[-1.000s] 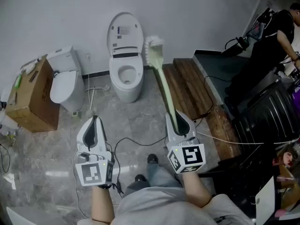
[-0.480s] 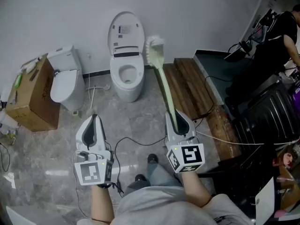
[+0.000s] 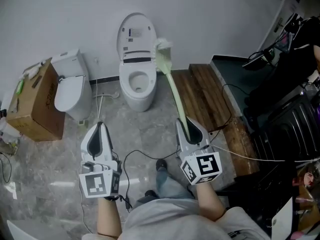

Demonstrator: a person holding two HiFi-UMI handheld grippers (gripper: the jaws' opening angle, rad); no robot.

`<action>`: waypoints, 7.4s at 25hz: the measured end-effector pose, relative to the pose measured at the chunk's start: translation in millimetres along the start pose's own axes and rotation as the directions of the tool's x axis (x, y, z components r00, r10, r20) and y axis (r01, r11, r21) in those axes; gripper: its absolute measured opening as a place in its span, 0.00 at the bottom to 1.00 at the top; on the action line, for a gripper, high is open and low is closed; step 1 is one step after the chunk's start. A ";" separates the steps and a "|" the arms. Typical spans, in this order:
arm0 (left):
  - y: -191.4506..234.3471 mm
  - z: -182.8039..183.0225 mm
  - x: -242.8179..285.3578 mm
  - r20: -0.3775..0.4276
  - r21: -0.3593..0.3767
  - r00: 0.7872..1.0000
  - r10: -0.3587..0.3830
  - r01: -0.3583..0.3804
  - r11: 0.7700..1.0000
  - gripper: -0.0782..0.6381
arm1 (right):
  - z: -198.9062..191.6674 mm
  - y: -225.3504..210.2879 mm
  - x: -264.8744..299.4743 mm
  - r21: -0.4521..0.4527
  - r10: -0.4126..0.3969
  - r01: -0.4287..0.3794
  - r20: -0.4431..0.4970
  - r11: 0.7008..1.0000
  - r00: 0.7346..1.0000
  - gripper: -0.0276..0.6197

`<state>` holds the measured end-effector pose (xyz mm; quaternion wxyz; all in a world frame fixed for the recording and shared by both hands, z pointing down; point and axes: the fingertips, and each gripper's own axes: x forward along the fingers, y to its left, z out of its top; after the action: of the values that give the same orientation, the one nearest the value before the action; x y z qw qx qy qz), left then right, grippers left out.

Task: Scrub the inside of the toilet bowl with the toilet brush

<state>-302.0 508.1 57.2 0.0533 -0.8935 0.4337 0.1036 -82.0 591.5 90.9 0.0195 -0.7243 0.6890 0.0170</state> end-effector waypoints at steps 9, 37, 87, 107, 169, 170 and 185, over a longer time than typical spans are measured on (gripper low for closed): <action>9.8 -11.9 89.2 0.019 -0.001 1.000 0.025 -0.025 1.000 0.12 | 4.8 -29.4 91.5 0.000 0.102 -0.102 0.028 0.995 0.994 0.16; 9.0 -44.1 242.5 0.054 0.025 0.991 0.119 -0.121 0.992 0.12 | -25.7 -139.6 247.3 -0.016 0.106 -0.107 -0.065 0.994 0.992 0.16; 212.1 -139.7 532.0 0.010 -0.059 0.999 0.042 -0.041 0.997 0.12 | -66.9 -150.1 569.6 0.045 -0.003 0.010 -0.161 0.999 0.987 0.16; 204.7 -233.4 612.5 -0.131 -0.044 0.976 0.176 -0.183 0.982 0.12 | -218.2 -198.1 661.3 0.130 0.233 -0.193 -0.536 0.973 0.812 0.16; 211.8 -519.8 594.8 -0.416 0.102 0.836 0.359 -0.349 0.932 0.11 | -630.1 -218.3 686.5 0.224 0.266 -0.263 -0.954 0.938 0.137 0.16; 212.4 -521.4 594.9 -0.413 0.104 0.837 0.358 -0.347 0.932 0.11 | -633.4 -218.5 688.5 0.216 0.256 -0.254 -0.956 0.943 0.141 0.16; 224.0 -538.1 579.0 -0.367 0.106 0.861 0.353 -0.338 0.935 0.11 | -668.8 -211.8 713.1 0.089 0.147 -0.261 -0.967 0.961 0.210 0.16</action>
<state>-54.6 -172.3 445.5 -0.0342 -0.8031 0.5905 -0.0720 163.5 -143.9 723.1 -0.4441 -0.4834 0.6413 -0.3973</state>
